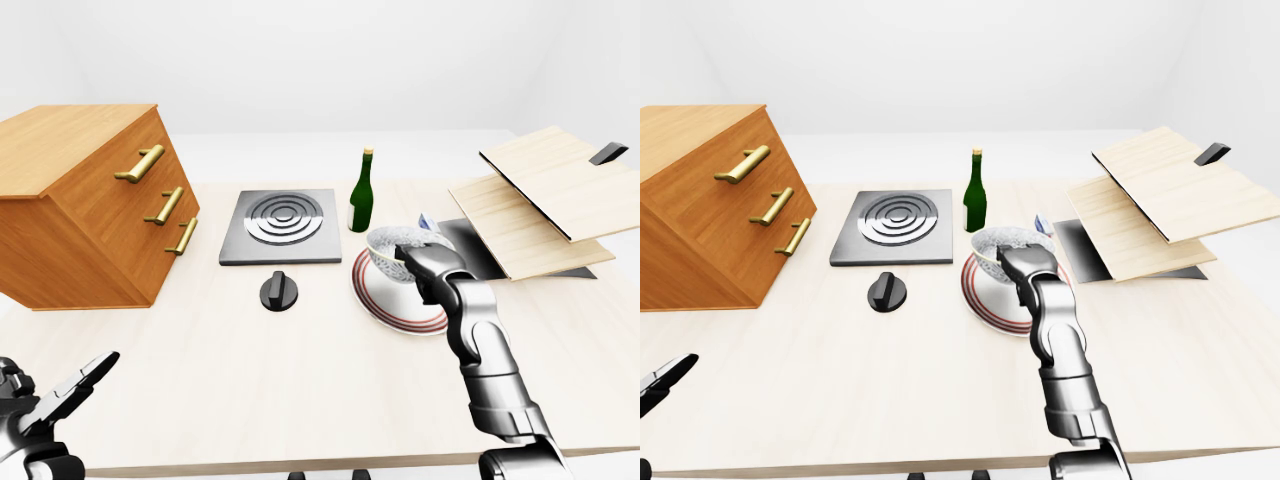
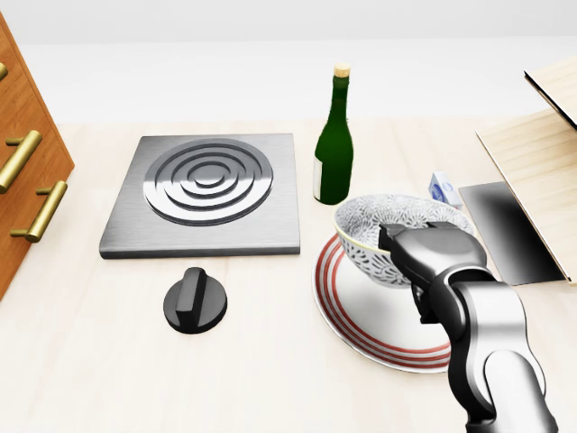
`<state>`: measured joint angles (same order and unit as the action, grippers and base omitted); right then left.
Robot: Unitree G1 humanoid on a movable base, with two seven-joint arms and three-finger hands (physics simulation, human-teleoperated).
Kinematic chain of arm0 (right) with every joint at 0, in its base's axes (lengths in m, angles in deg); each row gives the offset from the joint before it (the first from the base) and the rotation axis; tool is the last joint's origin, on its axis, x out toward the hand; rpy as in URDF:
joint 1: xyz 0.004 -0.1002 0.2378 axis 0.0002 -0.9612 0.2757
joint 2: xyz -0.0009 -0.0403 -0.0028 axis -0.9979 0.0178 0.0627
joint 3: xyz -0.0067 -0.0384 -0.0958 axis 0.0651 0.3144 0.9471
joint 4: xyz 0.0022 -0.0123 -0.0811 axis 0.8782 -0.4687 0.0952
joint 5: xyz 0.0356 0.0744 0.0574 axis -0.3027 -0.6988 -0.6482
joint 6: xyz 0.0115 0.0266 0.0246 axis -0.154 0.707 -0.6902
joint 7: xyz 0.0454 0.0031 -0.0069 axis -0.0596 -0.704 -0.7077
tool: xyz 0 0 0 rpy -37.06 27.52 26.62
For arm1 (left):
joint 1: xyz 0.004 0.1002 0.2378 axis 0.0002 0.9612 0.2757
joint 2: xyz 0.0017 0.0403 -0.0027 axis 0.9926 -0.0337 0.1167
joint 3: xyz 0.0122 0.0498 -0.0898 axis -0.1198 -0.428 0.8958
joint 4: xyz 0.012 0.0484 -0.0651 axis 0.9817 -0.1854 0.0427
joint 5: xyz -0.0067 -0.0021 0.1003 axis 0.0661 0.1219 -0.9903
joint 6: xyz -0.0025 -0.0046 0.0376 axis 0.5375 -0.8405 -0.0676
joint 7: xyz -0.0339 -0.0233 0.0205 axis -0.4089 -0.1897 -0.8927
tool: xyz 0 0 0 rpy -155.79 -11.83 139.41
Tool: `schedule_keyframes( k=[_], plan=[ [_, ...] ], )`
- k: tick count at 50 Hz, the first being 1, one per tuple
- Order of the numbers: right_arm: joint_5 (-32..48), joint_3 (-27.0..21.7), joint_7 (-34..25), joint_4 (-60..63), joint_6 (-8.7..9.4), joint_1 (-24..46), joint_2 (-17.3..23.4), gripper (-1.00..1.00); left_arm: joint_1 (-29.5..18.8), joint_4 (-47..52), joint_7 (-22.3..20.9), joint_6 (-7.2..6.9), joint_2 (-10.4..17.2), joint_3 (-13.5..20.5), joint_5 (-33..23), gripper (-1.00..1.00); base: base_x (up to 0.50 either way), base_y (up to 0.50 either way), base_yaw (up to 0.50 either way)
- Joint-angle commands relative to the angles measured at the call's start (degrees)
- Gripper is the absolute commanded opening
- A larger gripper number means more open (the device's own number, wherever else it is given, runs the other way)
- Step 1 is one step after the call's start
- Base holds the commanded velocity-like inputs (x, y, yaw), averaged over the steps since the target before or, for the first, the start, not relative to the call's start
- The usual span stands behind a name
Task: Pick up the akita bowl and put it on the plate.
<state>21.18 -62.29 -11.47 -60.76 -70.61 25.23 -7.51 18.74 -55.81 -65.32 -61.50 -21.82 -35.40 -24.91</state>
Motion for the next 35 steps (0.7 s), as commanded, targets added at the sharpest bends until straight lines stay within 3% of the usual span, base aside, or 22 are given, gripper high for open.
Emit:
schedule_keyframes(
  k=[1, 20, 35],
  plan=[
    [3.54, -0.72, 0.0, -0.43, -0.01, 0.74, 0.19, -1.0, -0.13, -0.99, -0.01, 0.0, 0.21, -0.23, 0.04, 1.0, 0.0, 0.0, 0.0],
    [4.29, -0.93, 0.0, 1.17, -0.01, -3.03, -0.25, -1.0, -0.43, -3.03, 0.04, 0.0, 0.81, -0.7, 0.13, 1.0, 0.0, 0.0, 0.0],
    [4.52, 0.77, 0.0, -0.66, -0.01, -4.58, -1.83, -1.0, 0.33, 0.92, 0.56, 0.0, 0.0, -0.09, 0.35, 1.0, 0.0, 0.0, 0.0]
  ],
)
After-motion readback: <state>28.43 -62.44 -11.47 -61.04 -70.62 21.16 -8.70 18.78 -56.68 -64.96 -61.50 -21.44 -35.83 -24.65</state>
